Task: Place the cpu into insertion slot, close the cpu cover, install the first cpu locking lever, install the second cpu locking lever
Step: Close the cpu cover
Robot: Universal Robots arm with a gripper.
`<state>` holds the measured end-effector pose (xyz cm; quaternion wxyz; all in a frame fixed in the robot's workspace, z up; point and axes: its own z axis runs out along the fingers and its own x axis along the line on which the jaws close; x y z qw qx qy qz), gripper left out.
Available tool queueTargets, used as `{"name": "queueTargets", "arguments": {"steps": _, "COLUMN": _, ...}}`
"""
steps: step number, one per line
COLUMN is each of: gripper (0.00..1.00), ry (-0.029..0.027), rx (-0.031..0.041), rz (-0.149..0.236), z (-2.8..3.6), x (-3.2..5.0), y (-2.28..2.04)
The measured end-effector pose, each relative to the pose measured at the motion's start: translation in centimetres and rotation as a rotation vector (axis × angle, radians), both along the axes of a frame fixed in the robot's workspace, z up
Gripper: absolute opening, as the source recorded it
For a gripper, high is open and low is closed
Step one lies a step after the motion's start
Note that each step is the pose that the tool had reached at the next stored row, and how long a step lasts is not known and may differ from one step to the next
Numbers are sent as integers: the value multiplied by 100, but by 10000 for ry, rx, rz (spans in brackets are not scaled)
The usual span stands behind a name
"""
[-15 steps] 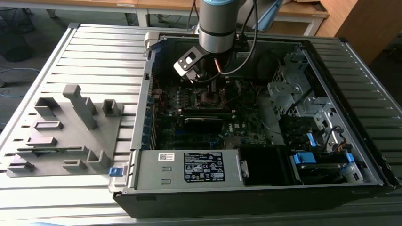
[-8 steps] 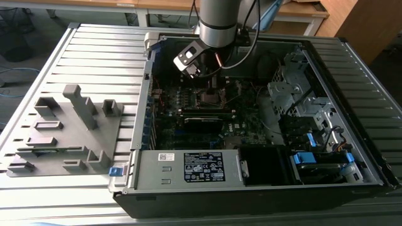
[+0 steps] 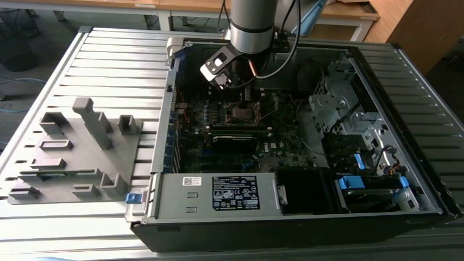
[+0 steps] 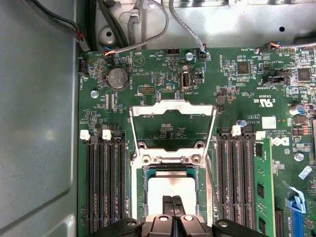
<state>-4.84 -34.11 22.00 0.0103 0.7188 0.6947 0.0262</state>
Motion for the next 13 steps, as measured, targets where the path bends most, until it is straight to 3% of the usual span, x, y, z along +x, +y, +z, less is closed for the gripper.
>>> {"name": "queueTargets", "arguments": {"steps": 7, "gripper": 11, "ry": 4, "rx": -6, "rz": 0, "z": 7, "x": -1, "y": -1}}
{"name": "queueTargets", "arguments": {"steps": 13, "gripper": 11, "ry": 0, "rx": 1, "rz": 0, "z": 140, "x": 0, "y": 0}}
